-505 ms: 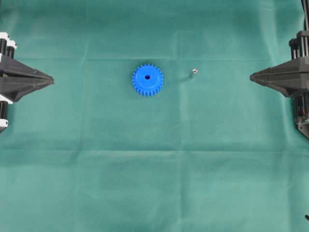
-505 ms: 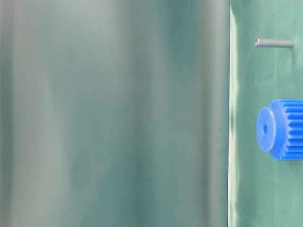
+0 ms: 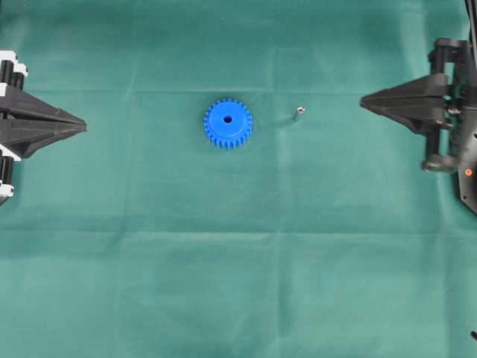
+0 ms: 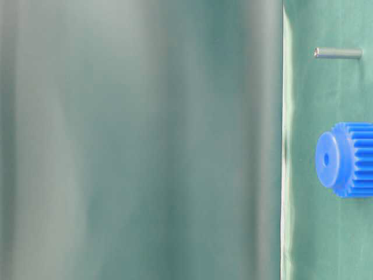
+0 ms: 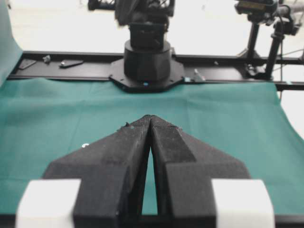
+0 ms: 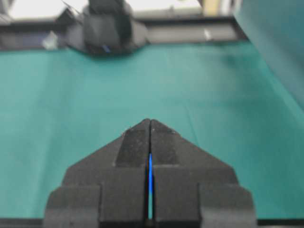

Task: Insert the shaft placed at a random location into the center hole of the medium gear at another random location.
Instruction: 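Move the right gripper left toward the upright silver shaft, then lower the open right gripper around the silver shaft and close it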

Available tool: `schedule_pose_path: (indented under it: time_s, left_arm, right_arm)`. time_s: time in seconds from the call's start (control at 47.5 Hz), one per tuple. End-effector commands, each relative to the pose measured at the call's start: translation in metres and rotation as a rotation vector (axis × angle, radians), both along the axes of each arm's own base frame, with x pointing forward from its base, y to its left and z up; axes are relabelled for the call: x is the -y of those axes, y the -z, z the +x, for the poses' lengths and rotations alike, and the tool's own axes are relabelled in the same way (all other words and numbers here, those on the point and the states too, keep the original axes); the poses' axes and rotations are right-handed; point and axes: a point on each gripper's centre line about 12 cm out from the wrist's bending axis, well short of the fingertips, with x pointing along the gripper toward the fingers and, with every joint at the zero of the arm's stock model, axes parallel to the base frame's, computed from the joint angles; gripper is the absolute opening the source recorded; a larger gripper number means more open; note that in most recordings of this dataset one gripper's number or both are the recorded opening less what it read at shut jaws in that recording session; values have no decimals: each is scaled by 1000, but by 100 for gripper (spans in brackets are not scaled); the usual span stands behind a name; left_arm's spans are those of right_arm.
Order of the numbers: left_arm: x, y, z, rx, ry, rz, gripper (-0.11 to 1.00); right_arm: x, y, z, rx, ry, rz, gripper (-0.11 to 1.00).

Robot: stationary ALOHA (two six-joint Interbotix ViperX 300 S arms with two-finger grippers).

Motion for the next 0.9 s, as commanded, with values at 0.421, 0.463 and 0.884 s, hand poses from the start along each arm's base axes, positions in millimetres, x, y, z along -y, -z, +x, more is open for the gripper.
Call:
schedule_pose_path:
  time_s: [0.421,0.463,0.884]
  left_arm:
    - [0,-8,1,15,2,3,0]
    - [0,-8,1,14,1,3,0]
    - [0,-7,1,6,1,8,0]
  right_arm:
    - [34,91,56,-207,93,37,87]
    - [37,97,58,-218,100,38,86]
    - [49,145,71,-293,138,63,86]
